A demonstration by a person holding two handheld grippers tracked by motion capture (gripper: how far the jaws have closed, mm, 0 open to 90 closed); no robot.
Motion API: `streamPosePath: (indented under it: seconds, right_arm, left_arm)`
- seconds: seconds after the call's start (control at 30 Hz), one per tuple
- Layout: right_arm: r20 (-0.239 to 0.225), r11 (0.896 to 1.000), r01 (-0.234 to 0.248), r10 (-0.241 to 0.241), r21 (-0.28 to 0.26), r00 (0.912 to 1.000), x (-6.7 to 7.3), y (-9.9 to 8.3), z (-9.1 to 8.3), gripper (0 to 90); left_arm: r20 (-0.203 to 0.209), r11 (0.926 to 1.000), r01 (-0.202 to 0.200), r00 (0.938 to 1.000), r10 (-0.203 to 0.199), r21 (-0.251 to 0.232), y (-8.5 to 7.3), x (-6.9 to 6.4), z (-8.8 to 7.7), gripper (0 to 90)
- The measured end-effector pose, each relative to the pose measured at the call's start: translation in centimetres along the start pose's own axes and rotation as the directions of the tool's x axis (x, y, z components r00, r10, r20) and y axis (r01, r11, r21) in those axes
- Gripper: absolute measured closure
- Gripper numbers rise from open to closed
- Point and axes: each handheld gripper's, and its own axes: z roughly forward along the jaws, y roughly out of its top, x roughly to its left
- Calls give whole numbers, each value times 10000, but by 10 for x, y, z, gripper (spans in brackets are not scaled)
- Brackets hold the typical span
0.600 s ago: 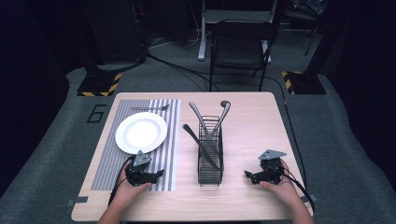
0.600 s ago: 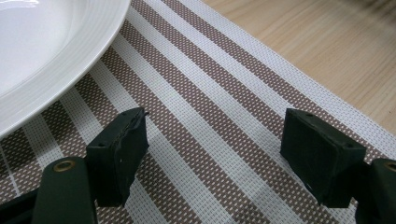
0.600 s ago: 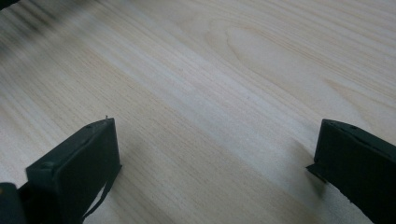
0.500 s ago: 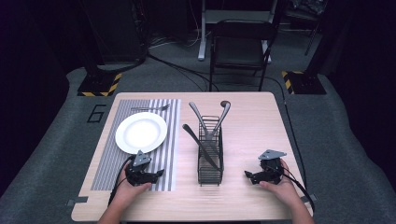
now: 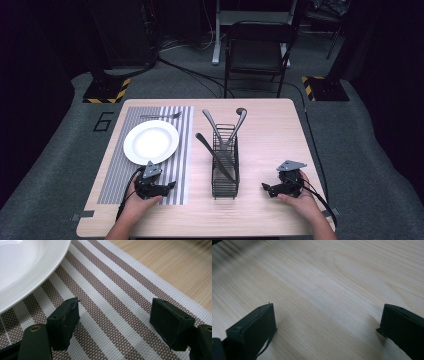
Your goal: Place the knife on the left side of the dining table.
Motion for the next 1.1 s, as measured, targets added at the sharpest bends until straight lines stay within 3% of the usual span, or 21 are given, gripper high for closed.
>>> streamPosePath:
  seconds: [0.33, 0.57, 0.6, 0.7, 0.83, 0.97, 1.1]
  right_arm:
    - [1, 10000, -3, 3, 3, 10000, 0, 0, 0, 0]
    - [0, 10000, -4, 4, 3, 10000, 0, 0, 0, 0]
    - [2, 10000, -3, 3, 4, 10000, 0, 0, 0, 0]
    - [2, 10000, -5, 5, 4, 10000, 0, 0, 0, 0]
    - [20, 10000, -8, 8, -11, 10000, 0, 0, 0, 0]
    - [23, 10000, -6, 6, -11, 10000, 0, 0, 0, 0]
    - [27, 10000, 0, 0, -13, 10000, 0, 0, 0, 0]
  left_arm:
    - [-8, 10000, 39, 10000, -39, 27, 0, 0, -1, 240]
    - [-244, 9998, 205, 9995, -206, -43, 0, -1, -2, 298]
    - [-323, 9995, 329, 9989, -328, 18, 1, -1, -4, 363]
    - [-369, 9987, 496, 9981, -491, 122, 3, -2, -5, 393]
    - [-198, 9981, 555, 9983, -549, 259, 6, -6, -7, 426]
    - [72, 9944, 979, 9951, -982, 396, 10, -10, -11, 448]
    - [202, 9926, 1164, 9929, -1171, 337, 15, -11, -17, 464]
